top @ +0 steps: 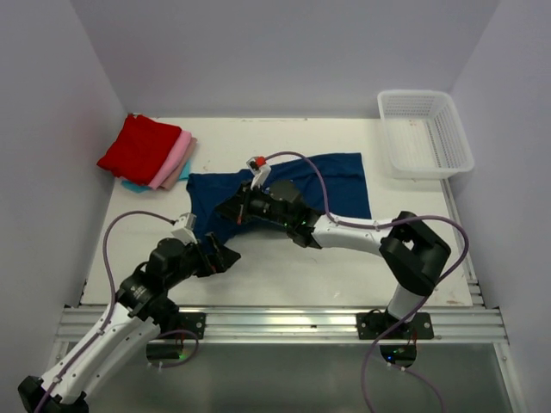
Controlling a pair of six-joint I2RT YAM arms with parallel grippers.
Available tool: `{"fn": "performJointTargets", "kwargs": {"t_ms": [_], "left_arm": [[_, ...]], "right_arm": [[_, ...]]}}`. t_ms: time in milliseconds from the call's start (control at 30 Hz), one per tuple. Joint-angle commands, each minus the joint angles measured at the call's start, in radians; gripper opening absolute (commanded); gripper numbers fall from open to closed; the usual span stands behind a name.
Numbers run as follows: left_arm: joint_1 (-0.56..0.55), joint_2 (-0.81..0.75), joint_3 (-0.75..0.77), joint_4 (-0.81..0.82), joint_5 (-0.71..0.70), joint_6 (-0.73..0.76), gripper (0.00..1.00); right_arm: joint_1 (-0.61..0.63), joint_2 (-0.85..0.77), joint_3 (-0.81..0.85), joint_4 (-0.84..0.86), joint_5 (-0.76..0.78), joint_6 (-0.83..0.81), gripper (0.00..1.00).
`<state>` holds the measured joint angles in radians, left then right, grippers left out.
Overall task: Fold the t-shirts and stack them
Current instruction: Fold the flattened tshirt in 1/3 of the way
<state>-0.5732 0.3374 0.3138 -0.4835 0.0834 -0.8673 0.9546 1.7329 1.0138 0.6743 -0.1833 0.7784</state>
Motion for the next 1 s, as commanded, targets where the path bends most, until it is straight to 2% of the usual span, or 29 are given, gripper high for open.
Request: {"fn": "performJointTargets", "kwargs": {"t_ms": [0, 33, 100, 200, 333, 500, 533, 633, 700, 733, 767, 800, 933, 967], "left_arm": [[-0.007, 0.014, -0.010, 0.072, 0.036, 0.045, 1.00], [-0.007, 0.014, -0.015, 0.141, 0.053, 0.054, 1.00], [-0.011, 0.050, 0.033, 0.170, 0.010, 0.105, 1.00], [-0.020, 0.175, 0.135, 0.259, -0.072, 0.255, 1.00], [-0.028, 0.412, 0.289, 0.360, -0.311, 0.445, 1.00], [-0.040, 0.569, 0.402, 0.514, -0.558, 0.643, 1.00], [-0.046, 0.603, 0.407, 0.560, -0.629, 0.668, 1.00], [-0.074, 0.626, 0.377, 0.672, -0.714, 0.757, 1.00], [-0.129, 0.635, 0.329, 0.762, -0.817, 0.835, 1.00], [-0.155, 0.650, 0.308, 0.813, -0.853, 0.926, 1.00], [-0.219, 0.663, 0.265, 0.863, -0.890, 0.965, 1.00], [-0.246, 0.676, 0.257, 0.902, -0.936, 0.987, 1.00], [-0.297, 0.721, 0.226, 1.011, -0.979, 1.040, 1.00], [-0.324, 0.724, 0.197, 1.052, -0.993, 1.103, 1.00]], "right_arm": [[-0.002, -0.019, 0.118, -0.172, -0.028, -0.088, 0.00], [-0.007, -0.022, 0.161, -0.261, -0.028, -0.129, 0.00], [-0.013, -0.024, 0.206, -0.382, -0.044, -0.165, 0.00], [-0.040, -0.027, 0.273, -0.484, -0.073, -0.205, 0.00], [-0.088, -0.007, 0.391, -0.610, -0.102, -0.254, 0.00], [-0.145, 0.063, 0.598, -0.831, -0.156, -0.313, 0.00], [-0.155, 0.079, 0.683, -0.872, -0.160, -0.339, 0.00], [-0.171, 0.145, 0.834, -0.988, -0.171, -0.373, 0.00], [-0.186, 0.210, 0.964, -1.059, -0.182, -0.380, 0.00], [-0.191, 0.237, 1.012, -1.082, -0.192, -0.381, 0.00], [-0.195, 0.294, 1.063, -1.132, -0.193, -0.383, 0.00], [-0.201, 0.325, 1.174, -1.160, -0.197, -0.387, 0.00], [-0.217, 0.474, 1.428, -1.282, -0.220, -0.381, 0.00], [-0.218, 0.494, 1.463, -1.308, -0.225, -0.380, 0.00]]}}
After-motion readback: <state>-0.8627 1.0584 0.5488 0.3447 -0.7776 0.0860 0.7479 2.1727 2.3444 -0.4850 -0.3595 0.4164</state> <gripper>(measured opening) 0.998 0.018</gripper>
